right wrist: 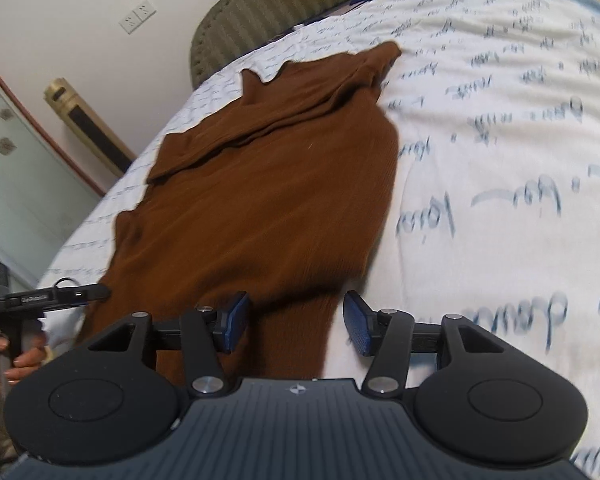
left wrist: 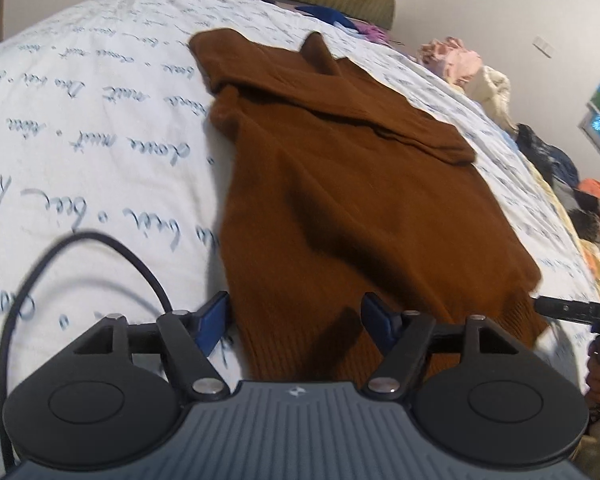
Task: Fold small clothes
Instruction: 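Grasp the sweater hem with both tools and lift it toward the collar, then carry the held hem over the sweater body toward the collar with both tools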
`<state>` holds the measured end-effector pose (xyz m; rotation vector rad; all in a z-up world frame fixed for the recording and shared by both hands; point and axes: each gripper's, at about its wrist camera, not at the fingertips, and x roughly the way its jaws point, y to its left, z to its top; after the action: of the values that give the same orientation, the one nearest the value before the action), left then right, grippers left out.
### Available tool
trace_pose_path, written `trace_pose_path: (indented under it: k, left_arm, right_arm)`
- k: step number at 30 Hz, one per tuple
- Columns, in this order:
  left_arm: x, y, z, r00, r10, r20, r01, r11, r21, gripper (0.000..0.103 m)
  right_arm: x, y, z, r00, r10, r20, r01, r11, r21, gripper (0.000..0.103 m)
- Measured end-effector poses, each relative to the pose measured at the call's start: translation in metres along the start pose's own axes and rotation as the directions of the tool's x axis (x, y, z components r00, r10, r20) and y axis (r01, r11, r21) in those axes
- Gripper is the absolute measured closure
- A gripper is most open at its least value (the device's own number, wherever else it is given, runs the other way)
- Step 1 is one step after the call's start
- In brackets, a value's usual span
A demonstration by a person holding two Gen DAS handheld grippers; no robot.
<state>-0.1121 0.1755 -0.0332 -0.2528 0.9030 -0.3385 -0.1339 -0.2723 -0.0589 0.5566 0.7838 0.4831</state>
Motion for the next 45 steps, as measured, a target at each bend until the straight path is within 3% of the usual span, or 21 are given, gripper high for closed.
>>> trace_pose_path:
  k: [5, 9, 10, 12, 13, 14, 15, 17, 25, 30, 34, 45]
  left_arm:
    - [-0.007, 0.004, -0.01, 0.996, -0.086, -0.004, 0.085, 0.995, -0.058, 0.031]
    - [-0.003, -0.001, -0.011, 0.992, -0.127, -0.007, 0.126, 0.988, -0.087, 0.032]
    - [-0.002, -0.003, -0.012, 0.992, -0.123, -0.005, 0.123, 0.989, -0.086, 0.032]
    - [0.0, -0.009, -0.013, 0.994, -0.113, 0.001, 0.113, 0.991, -0.076, 0.034]
    - [0.0, -0.013, -0.014, 0.994, -0.109, -0.004, 0.109, 0.992, -0.064, 0.045]
    - [0.0, -0.015, -0.015, 0.995, -0.101, -0.013, 0.101, 0.994, -0.049, 0.069]
    - [0.001, -0.018, -0.017, 0.995, -0.092, -0.03, 0.091, 0.995, -0.038, 0.081]
    - [-0.001, -0.019, -0.02, 0.995, -0.088, -0.039, 0.086, 0.995, -0.051, 0.09]
    - [-0.055, -0.039, -0.023, 0.99, -0.088, 0.109, 0.083, 0.996, 0.045, 0.094]
    - [-0.081, -0.042, -0.024, 0.981, -0.094, 0.17, 0.081, 0.993, 0.085, 0.097]
    - [-0.064, -0.031, -0.02, 0.989, -0.062, 0.137, 0.06, 0.998, 0.024, 0.098]
    - [-0.028, 0.007, -0.027, 0.986, -0.146, 0.076, 0.158, 0.969, -0.188, 0.095]
  right_arm:
    - [-0.009, 0.001, -0.017, 0.998, 0.061, 0.013, -0.062, 0.998, 0.032, 0.05]
    - [-0.008, 0.013, -0.023, 0.999, 0.041, 0.029, -0.041, 0.999, -0.012, 0.049]
    - [-0.007, 0.017, -0.024, 0.999, 0.037, 0.035, -0.036, 0.999, -0.022, 0.052]
    - [-0.002, 0.021, -0.024, 0.999, 0.011, 0.042, -0.01, 0.999, -0.042, 0.07]
    - [-0.001, 0.022, -0.026, 0.999, -0.008, 0.041, 0.009, 0.999, -0.046, 0.08]
    - [0.001, 0.022, -0.027, 0.999, -0.023, 0.042, 0.025, 0.998, -0.051, 0.086]
    - [0.001, 0.022, -0.029, 0.998, -0.03, 0.046, 0.033, 0.998, -0.053, 0.087]
    - [-0.005, 0.023, -0.032, 0.998, -0.029, 0.06, 0.032, 0.998, -0.047, 0.092]
    - [-0.057, 0.048, -0.032, 0.984, 0.057, 0.168, -0.032, 0.989, -0.146, 0.092]
    - [-0.084, 0.052, -0.026, 0.97, 0.102, 0.223, -0.069, 0.986, -0.151, 0.092]
    - [-0.085, 0.047, -0.022, 0.97, 0.075, 0.233, -0.043, 0.989, -0.14, 0.093]
    - [-0.062, 0.033, -0.026, 0.981, 0.019, 0.195, -0.004, 0.997, -0.078, 0.092]
